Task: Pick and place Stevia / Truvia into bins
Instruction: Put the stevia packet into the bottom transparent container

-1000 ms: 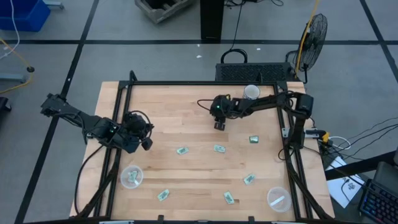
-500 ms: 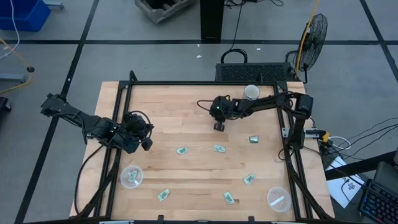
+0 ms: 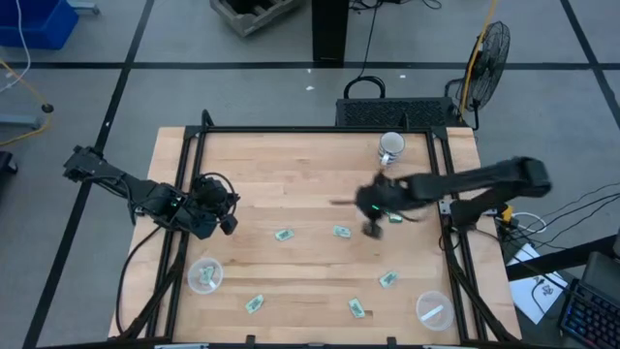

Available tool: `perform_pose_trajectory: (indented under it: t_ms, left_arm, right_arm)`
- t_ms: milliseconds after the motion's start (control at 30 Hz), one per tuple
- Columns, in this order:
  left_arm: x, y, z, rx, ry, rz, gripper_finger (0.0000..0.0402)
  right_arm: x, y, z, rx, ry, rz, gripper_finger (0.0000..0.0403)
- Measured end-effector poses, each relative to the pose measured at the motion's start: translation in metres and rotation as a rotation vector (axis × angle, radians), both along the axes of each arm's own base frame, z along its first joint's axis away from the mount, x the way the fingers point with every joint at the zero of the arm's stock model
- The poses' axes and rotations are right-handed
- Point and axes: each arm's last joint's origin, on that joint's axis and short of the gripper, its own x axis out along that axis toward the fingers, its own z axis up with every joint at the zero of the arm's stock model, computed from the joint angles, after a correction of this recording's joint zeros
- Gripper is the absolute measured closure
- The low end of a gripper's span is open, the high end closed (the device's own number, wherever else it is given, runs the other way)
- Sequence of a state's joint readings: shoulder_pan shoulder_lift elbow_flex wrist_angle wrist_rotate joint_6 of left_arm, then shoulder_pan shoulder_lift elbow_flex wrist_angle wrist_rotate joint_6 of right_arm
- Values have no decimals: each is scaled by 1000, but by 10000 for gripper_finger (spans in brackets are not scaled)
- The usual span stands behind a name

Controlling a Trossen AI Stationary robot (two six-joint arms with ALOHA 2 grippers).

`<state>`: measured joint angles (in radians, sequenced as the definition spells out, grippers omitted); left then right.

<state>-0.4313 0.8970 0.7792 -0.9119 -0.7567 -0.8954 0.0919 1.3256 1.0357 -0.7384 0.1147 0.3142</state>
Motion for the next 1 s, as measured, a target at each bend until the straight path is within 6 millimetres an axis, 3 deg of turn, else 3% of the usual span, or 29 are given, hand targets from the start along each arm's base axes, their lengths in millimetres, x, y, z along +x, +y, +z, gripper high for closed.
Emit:
perform_pose_trajectory:
  t_ms: [200,367,600,833,1000]
  left_arm:
    - [0,0,0,16,12,-16,355]
    - [0,0,0,18,14,-18,355]
    - [0,0,0,23,11,-15,355]
    - [0,0,0,15,9,-11,355]
    - [0,0,0,2,-1,2,355]
  right_arm:
    - [-58,62,43,409,-52,72,402]
    - [-94,91,54,612,34,-68,402]
    - [-124,120,24,707,498,-439,403]
    - [-117,157,1,869,424,-337,403]
    - [-127,165,-25,847,566,-436,403]
